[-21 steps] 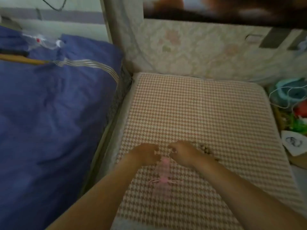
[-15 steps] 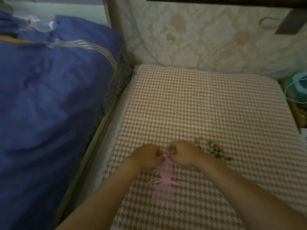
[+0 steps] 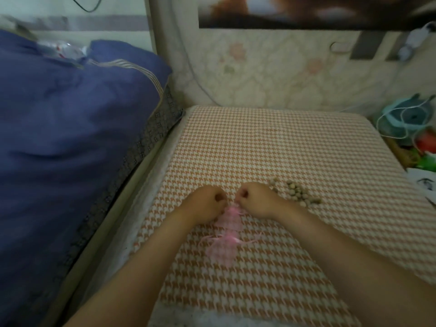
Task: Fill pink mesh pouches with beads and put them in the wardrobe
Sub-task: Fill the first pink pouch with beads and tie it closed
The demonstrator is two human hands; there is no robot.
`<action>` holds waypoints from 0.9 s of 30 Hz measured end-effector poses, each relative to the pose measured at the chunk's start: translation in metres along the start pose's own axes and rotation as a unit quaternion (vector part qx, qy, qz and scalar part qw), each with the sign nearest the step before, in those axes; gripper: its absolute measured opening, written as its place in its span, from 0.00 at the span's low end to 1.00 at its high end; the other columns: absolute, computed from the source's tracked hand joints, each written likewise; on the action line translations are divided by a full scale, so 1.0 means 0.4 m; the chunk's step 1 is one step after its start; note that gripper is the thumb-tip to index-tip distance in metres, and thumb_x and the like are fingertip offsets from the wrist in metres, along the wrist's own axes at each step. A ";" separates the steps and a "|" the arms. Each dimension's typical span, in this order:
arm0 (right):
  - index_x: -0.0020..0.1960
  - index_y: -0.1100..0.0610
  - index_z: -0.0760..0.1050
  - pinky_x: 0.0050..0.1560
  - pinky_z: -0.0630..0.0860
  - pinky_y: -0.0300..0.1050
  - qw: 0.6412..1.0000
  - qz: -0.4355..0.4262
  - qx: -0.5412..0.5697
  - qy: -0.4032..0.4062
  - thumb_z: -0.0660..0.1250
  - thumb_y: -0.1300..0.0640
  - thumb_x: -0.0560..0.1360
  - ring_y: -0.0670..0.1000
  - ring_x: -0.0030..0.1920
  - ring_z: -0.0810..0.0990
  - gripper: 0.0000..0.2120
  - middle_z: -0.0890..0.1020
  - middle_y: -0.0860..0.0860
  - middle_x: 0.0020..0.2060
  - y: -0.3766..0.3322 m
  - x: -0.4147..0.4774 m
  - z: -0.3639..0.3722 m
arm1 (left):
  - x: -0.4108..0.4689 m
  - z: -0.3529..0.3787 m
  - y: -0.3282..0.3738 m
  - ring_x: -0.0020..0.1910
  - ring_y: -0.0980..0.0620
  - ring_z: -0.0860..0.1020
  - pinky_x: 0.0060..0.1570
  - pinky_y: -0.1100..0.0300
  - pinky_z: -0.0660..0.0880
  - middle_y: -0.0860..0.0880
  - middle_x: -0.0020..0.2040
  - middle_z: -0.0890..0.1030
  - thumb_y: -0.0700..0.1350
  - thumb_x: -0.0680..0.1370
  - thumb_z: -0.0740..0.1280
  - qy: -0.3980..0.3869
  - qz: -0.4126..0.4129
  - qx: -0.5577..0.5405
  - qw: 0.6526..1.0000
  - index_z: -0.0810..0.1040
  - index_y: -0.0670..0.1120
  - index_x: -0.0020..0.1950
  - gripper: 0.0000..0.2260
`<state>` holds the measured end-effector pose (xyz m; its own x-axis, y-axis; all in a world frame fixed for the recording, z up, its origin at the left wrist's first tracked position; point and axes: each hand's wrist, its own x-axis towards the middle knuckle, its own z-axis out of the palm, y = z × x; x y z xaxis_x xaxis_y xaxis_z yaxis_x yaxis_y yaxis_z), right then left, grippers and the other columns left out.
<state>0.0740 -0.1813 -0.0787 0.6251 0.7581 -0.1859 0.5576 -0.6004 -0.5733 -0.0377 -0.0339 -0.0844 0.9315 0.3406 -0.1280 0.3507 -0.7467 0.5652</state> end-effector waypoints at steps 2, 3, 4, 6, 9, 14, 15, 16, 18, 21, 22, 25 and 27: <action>0.53 0.52 0.78 0.49 0.79 0.53 0.999 0.017 0.015 0.025 0.63 0.51 0.79 0.52 0.45 0.81 0.08 0.83 0.50 0.46 -0.020 -0.047 0.003 | -0.050 -0.006 0.021 0.48 0.52 0.80 0.51 0.49 0.79 0.52 0.55 0.81 0.55 0.77 0.64 0.020 -0.008 -0.025 0.999 0.78 0.52 0.60 0.14; 0.60 0.51 0.76 0.50 0.78 0.51 0.999 0.029 0.015 0.019 0.63 0.49 0.80 0.52 0.49 0.81 0.12 0.81 0.50 0.53 -0.032 -0.073 0.007 | -0.077 -0.007 0.031 0.52 0.52 0.79 0.54 0.50 0.78 0.51 0.59 0.79 0.59 0.76 0.64 0.032 -0.007 -0.015 0.999 0.76 0.51 0.64 0.20; 0.68 0.51 0.71 0.51 0.77 0.48 0.999 0.036 0.010 0.010 0.63 0.49 0.80 0.52 0.54 0.80 0.17 0.79 0.51 0.60 -0.043 -0.097 0.017 | -0.107 -0.008 0.039 0.57 0.50 0.77 0.57 0.51 0.76 0.51 0.63 0.76 0.63 0.75 0.63 0.036 -0.011 0.013 0.999 0.74 0.51 0.67 0.25; 0.76 0.51 0.62 0.58 0.76 0.49 0.999 0.045 -0.001 0.011 0.64 0.51 0.79 0.56 0.63 0.77 0.27 0.71 0.55 0.71 -0.065 -0.141 0.041 | -0.159 0.002 0.043 0.63 0.47 0.72 0.60 0.49 0.73 0.48 0.66 0.71 0.69 0.70 0.64 0.026 -0.042 0.060 0.997 0.69 0.49 0.70 0.36; 0.77 0.53 0.60 0.63 0.73 0.49 0.997 0.049 -0.005 0.062 0.63 0.51 0.79 0.58 0.65 0.75 0.28 0.66 0.57 0.73 -0.085 -0.199 0.081 | -0.226 0.020 0.038 0.60 0.47 0.75 0.54 0.54 0.75 0.49 0.64 0.73 0.68 0.65 0.67 0.006 -0.087 0.007 0.996 0.68 0.49 0.68 0.37; 0.72 0.52 0.64 0.57 0.74 0.48 0.995 0.037 -0.018 0.092 0.64 0.51 0.79 0.55 0.59 0.76 0.23 0.66 0.54 0.70 -0.095 -0.273 0.126 | -0.293 0.058 0.020 0.44 0.48 0.81 0.35 0.59 0.67 0.49 0.39 0.81 0.60 0.73 0.66 -0.019 -0.067 0.044 0.997 0.76 0.51 0.40 0.14; 0.71 0.52 0.65 0.57 0.74 0.48 0.995 0.032 -0.019 0.097 0.65 0.51 0.79 0.54 0.58 0.76 0.23 0.67 0.53 0.69 -0.099 -0.282 0.130 | -0.302 0.064 0.013 0.41 0.48 0.80 0.33 0.59 0.66 0.48 0.35 0.79 0.58 0.73 0.67 -0.008 -0.064 0.028 0.998 0.74 0.50 0.36 0.13; 0.70 0.51 0.66 0.57 0.74 0.48 0.994 0.029 -0.018 0.101 0.65 0.51 0.78 0.54 0.58 0.76 0.22 0.68 0.53 0.68 -0.102 -0.289 0.134 | -0.307 0.069 0.004 0.38 0.48 0.79 0.32 0.59 0.66 0.49 0.33 0.77 0.56 0.72 0.68 -0.004 -0.064 0.005 0.998 0.72 0.50 0.34 0.13; 0.69 0.50 0.67 0.58 0.74 0.48 0.994 0.016 -0.006 0.110 0.65 0.50 0.78 0.52 0.59 0.76 0.20 0.70 0.52 0.66 -0.109 -0.307 0.137 | -0.319 0.059 0.003 0.37 0.50 0.77 0.33 0.60 0.67 0.52 0.32 0.76 0.53 0.72 0.69 -0.004 -0.045 -0.026 0.999 0.73 0.51 0.34 0.10; 0.65 0.50 0.72 0.54 0.74 0.41 0.991 -0.014 0.024 0.131 0.65 0.50 0.79 0.47 0.56 0.77 0.15 0.76 0.48 0.59 -0.121 -0.335 0.125 | -0.328 0.030 0.018 0.39 0.51 0.77 0.36 0.59 0.70 0.52 0.38 0.78 0.49 0.74 0.70 0.013 -0.002 -0.031 0.999 0.77 0.49 0.42 0.05; 0.62 0.49 0.73 0.50 0.73 0.39 0.990 -0.019 0.040 0.137 0.66 0.50 0.79 0.45 0.52 0.77 0.13 0.78 0.46 0.55 -0.122 -0.343 0.117 | -0.328 0.022 0.023 0.40 0.52 0.77 0.37 0.60 0.71 0.53 0.39 0.78 0.48 0.74 0.71 0.027 0.010 -0.039 0.999 0.77 0.50 0.43 0.05; 0.51 0.47 0.76 0.45 0.76 0.40 0.984 -0.029 0.098 0.149 0.69 0.51 0.76 0.42 0.44 0.79 0.05 0.80 0.44 0.45 -0.117 -0.361 0.089 | -0.328 0.012 0.040 0.38 0.57 0.75 0.35 0.62 0.70 0.54 0.42 0.77 0.46 0.73 0.73 0.048 0.038 -0.067 0.996 0.74 0.52 0.46 0.09; 0.48 0.49 0.77 0.42 0.78 0.43 0.979 -0.025 0.154 0.134 0.69 0.50 0.77 0.46 0.40 0.81 0.03 0.83 0.49 0.43 -0.108 -0.369 0.069 | -0.323 0.016 0.061 0.39 0.57 0.76 0.34 0.64 0.71 0.52 0.45 0.77 0.45 0.73 0.74 0.032 0.054 -0.083 0.995 0.74 0.50 0.52 0.12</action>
<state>-0.0575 -0.2603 -0.0486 0.7442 0.6667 0.0408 0.4266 -0.4275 -0.7971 -0.1490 -0.0999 -0.0595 0.9530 0.3029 -0.0098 0.2229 -0.6787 0.6998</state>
